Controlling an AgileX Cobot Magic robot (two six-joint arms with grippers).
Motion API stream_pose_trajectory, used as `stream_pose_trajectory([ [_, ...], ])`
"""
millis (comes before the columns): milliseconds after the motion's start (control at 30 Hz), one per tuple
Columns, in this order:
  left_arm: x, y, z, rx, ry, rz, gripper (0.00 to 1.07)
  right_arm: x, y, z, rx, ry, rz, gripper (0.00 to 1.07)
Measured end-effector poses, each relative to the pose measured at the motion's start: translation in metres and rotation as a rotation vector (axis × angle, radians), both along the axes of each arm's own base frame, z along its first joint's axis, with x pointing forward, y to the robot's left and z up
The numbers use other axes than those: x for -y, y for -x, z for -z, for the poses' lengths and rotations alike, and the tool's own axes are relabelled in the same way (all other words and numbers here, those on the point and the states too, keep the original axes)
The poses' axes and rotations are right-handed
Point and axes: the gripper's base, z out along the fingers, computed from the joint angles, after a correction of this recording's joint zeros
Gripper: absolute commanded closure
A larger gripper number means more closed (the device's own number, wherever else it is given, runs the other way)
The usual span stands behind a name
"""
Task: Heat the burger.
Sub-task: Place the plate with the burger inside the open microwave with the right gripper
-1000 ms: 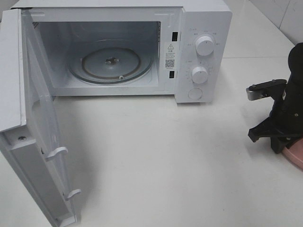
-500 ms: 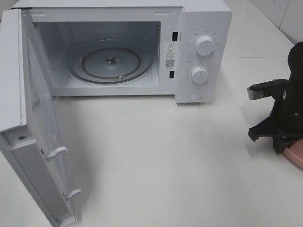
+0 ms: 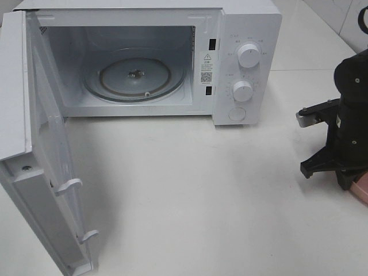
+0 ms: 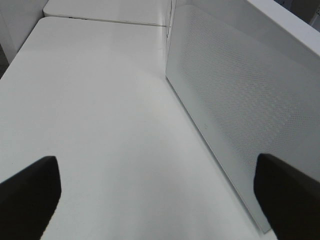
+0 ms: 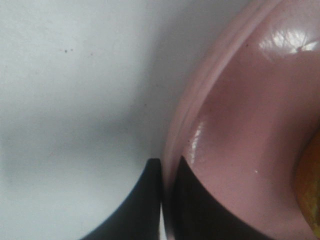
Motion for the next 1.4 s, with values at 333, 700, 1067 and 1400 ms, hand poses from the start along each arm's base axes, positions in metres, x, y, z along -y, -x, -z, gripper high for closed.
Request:
stream_pose_trajectory([
  [333, 0.000, 0.000, 0.000, 0.000, 0.000, 0.000, 0.09, -0.015, 0.007, -0.020, 0.041, 0.097, -0.016, 1.07],
  [700, 0.000, 0.000, 0.000, 0.000, 0.000, 0.000, 0.09, -0.019, 0.044, -0.027, 0.031, 0.127, -0.036, 1.07],
  [1067, 0.000, 0.000, 0.000, 0.000, 0.000, 0.000, 0.09, -0.030, 0.067, -0.038, 0.058, 0.138, -0.097, 1.07],
  [1400, 0.000, 0.000, 0.000, 0.000, 0.000, 0.000, 0.09, -0.048, 0.085, -0.050, 0.084, 0.144, -0.174, 1.07],
])
